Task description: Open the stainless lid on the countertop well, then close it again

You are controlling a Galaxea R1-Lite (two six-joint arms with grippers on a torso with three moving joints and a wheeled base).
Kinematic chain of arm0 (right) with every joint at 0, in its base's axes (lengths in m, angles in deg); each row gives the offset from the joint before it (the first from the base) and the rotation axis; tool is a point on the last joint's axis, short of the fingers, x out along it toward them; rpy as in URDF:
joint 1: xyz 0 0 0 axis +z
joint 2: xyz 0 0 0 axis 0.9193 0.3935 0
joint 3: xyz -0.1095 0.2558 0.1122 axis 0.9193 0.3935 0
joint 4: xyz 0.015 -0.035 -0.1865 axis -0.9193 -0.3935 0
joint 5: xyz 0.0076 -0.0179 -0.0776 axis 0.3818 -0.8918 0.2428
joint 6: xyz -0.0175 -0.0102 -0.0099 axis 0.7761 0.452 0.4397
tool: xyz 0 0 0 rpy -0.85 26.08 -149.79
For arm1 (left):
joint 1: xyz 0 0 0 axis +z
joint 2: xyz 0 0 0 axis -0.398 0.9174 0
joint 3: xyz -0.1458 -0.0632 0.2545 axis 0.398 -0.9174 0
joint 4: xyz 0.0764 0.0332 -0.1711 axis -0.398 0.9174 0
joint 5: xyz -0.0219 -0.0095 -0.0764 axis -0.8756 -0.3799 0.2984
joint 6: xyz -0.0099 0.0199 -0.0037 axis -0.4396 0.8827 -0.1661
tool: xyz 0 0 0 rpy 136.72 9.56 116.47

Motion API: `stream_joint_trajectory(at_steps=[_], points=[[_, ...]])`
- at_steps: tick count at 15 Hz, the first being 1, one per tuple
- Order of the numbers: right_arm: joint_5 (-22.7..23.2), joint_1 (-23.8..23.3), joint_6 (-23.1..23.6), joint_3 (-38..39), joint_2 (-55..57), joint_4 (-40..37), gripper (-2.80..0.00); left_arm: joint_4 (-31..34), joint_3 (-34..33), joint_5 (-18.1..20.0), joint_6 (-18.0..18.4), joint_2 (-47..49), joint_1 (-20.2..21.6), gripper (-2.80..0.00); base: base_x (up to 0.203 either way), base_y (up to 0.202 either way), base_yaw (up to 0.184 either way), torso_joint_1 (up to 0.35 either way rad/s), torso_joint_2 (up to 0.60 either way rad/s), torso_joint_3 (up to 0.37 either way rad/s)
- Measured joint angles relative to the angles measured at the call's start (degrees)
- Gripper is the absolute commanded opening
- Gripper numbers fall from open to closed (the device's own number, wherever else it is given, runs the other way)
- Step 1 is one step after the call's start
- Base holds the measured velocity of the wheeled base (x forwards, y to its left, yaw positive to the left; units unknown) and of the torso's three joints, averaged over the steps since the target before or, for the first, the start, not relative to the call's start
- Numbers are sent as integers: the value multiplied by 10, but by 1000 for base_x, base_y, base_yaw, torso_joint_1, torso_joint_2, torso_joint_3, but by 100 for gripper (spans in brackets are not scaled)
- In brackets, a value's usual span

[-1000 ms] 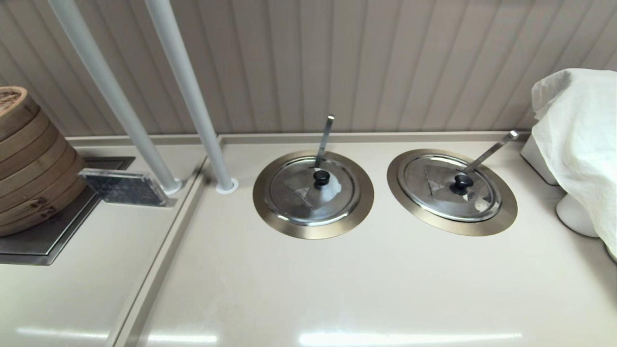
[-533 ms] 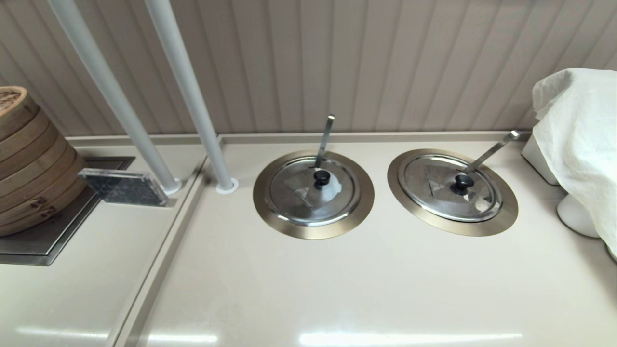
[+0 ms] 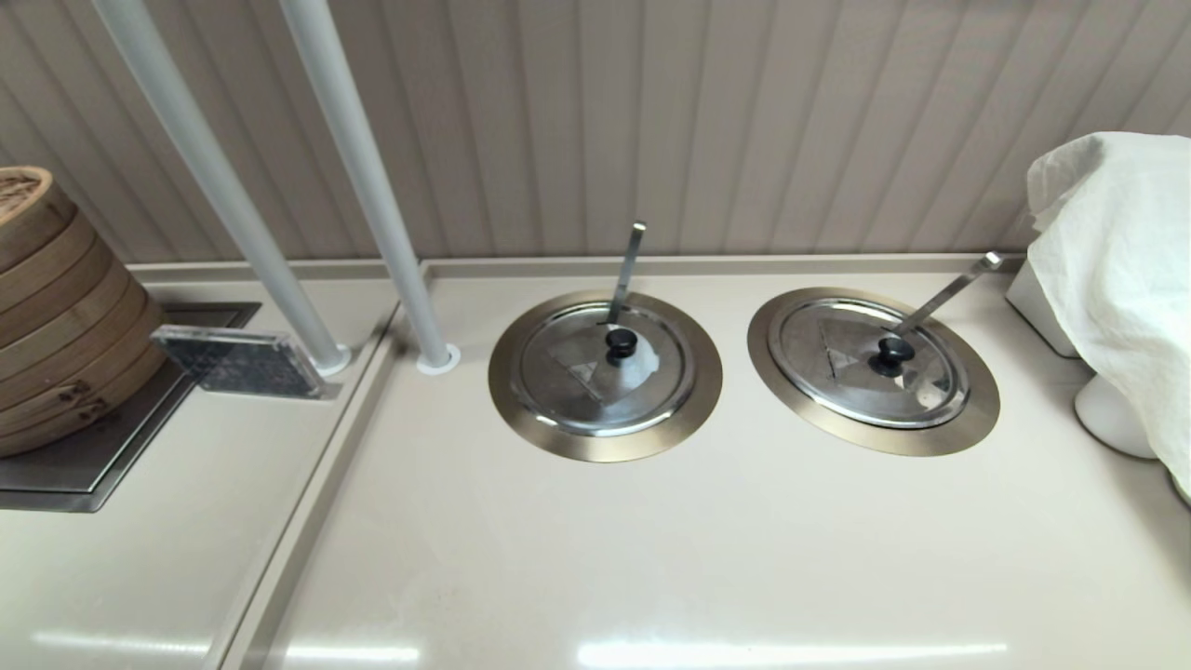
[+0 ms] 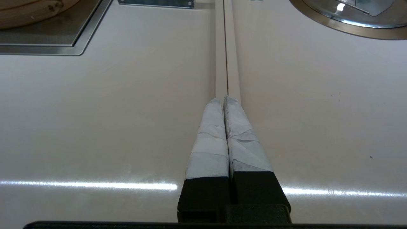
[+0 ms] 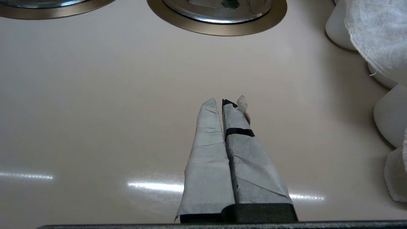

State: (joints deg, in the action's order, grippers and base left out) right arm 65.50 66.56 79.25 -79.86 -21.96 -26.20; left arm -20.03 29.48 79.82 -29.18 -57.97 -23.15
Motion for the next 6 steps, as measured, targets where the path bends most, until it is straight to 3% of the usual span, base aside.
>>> stream_joint_trajectory(at_steps=[6], points=[[-4,0,-12,0,0,0,-280,0,0,0,0,0,0,-280,0,0,0,0,0,0]])
